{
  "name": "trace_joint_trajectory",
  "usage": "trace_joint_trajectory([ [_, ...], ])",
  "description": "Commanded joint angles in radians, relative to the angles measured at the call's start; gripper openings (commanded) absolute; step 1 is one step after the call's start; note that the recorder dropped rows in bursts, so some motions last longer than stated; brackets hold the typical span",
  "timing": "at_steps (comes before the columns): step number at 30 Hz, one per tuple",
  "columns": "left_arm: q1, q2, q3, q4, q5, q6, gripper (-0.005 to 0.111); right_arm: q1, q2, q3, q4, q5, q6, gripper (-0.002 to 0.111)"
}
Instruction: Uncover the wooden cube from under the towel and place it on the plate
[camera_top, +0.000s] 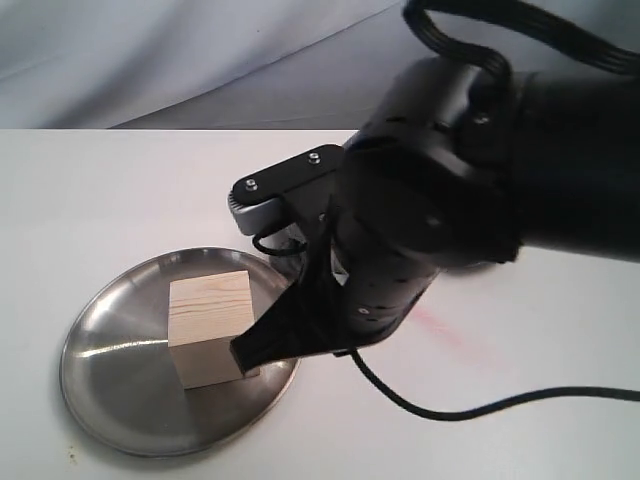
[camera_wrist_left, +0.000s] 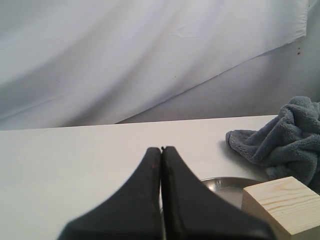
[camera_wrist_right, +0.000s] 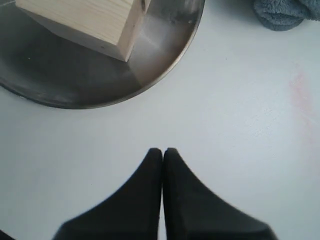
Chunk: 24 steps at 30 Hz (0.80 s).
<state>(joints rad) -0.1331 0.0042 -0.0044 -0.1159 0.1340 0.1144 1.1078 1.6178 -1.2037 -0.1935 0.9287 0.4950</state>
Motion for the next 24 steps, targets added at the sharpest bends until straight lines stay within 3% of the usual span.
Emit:
trace_joint_trajectory([
  [1,-0.005,-0.004,0.004,-0.002,-0.003,-0.003,0.0,-0.001,-0.074,0.098,-0.001,-0.067,0.015,0.0],
  [9,-0.005,-0.004,0.004,-0.002,-0.003,-0.003,0.0,-0.001,-0.162,0.247,-0.011,-0.133,0.059,0.0],
  [15,-0.005,-0.004,0.004,-0.002,-0.003,-0.003,0.0,-0.007,-0.25,0.369,-0.038,-0.28,0.113,0.0],
  [24,-0.005,-0.004,0.004,-0.002,-0.003,-0.003,0.0,-0.168,-0.42,0.536,0.021,-0.405,0.096,0.0],
])
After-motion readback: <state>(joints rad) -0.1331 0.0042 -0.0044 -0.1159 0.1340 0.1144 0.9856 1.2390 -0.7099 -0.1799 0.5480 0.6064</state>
